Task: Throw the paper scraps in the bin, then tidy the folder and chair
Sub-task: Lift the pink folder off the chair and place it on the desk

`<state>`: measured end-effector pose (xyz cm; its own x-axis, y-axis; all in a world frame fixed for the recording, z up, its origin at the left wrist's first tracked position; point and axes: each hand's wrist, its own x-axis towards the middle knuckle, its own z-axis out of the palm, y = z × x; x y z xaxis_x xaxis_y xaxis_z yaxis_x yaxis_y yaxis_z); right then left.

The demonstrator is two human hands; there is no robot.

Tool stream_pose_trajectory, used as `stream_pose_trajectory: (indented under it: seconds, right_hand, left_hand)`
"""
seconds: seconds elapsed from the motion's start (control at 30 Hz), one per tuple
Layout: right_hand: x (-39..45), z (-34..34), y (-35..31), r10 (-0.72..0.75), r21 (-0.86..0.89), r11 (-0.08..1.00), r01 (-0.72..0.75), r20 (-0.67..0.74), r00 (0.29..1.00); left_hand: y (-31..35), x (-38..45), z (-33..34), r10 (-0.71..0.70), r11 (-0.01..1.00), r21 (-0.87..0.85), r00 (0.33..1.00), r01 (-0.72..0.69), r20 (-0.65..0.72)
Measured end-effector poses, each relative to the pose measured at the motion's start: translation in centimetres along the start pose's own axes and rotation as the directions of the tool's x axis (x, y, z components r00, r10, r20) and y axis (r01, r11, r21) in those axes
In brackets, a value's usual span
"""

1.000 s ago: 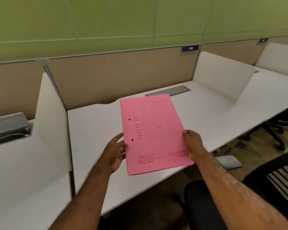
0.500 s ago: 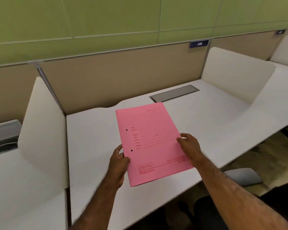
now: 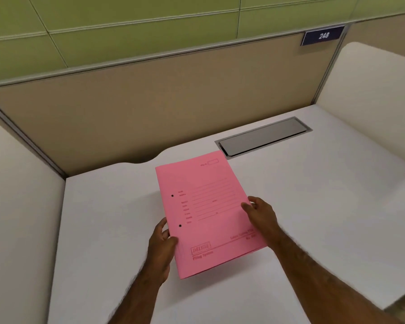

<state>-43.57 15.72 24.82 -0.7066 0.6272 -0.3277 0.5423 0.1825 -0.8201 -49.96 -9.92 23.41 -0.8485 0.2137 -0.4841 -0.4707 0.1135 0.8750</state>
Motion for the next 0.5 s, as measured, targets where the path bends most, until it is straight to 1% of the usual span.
stream_pose_trajectory:
  seconds: [0.27,0.37,0.5]
  right_hand:
    - [12.4,1.2,-1.7,0.048,-0.023,0.999,-0.047,0.065,0.997]
    - [16.2,2.2,-2.0,0.046,-0.035,0.998,-0.043,0.086,0.995]
    - [19.9,3.6,-2.0,0.053,-0.033,0.998,-0.049,0.120,0.991]
  left_hand:
    - [2.6,10.0,4.2,-0.061,0.998,-0.018,0.995,0.060,-0.077]
    - [2.9,13.6,5.2,-0.072,0.997,-0.013,0.992,0.071,-0.102]
    - [2.6,17.5,5.9,-0.090,0.994,0.043,0.986,0.096,-0.142]
